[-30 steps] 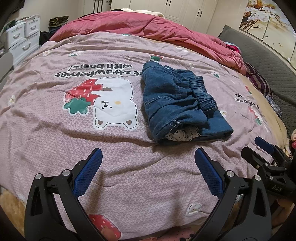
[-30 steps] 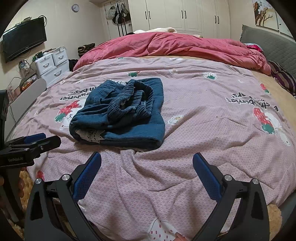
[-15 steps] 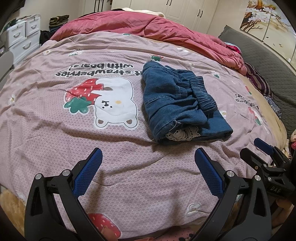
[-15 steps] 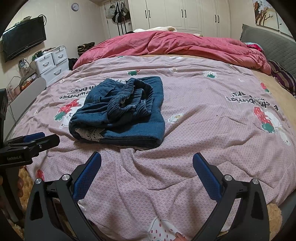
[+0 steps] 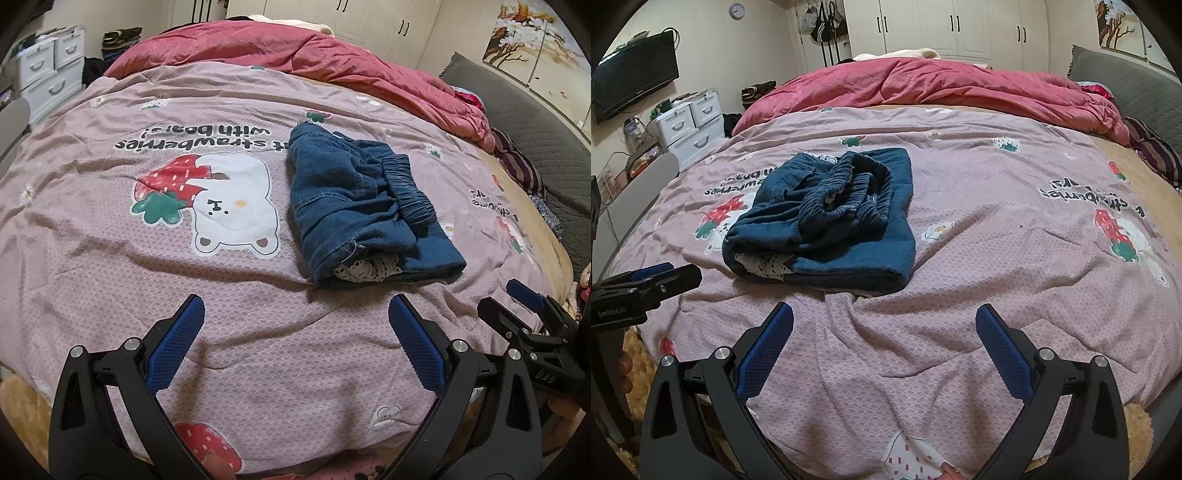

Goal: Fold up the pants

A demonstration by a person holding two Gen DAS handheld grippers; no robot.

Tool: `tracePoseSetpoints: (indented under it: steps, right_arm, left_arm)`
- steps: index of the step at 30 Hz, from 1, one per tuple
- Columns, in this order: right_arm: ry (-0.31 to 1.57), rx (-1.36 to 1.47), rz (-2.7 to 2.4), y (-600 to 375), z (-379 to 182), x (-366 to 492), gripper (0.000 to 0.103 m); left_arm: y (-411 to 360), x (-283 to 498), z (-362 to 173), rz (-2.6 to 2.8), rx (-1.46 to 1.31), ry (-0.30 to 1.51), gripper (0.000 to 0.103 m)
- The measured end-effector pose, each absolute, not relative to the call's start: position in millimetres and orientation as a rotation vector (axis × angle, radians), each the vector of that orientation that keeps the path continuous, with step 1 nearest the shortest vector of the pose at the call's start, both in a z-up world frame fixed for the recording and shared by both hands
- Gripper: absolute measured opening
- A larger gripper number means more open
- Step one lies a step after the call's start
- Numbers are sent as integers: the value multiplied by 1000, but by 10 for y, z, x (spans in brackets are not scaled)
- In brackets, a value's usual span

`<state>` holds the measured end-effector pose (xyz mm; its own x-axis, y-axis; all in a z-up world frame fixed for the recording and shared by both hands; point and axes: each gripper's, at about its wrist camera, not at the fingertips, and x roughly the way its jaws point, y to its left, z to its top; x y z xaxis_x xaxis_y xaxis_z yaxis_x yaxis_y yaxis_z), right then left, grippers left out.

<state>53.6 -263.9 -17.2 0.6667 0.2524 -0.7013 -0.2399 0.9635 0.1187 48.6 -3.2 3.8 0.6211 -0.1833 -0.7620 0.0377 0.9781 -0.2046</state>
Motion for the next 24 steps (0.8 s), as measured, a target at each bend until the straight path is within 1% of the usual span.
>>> tracePoseSetpoints:
  steps: [14,19,24]
  right_arm:
    - [815,30,253,-2741,-233,650,99]
    - [810,43,198,-2968,-224,791,99]
    - [782,99,43,-3710,-124,1151,99]
  left_arm:
    - [-22,527,51,-152,-168,893,94]
    - [232,633,43,-114,-217,887,94]
    - [889,1029,-33,100,-180,917,94]
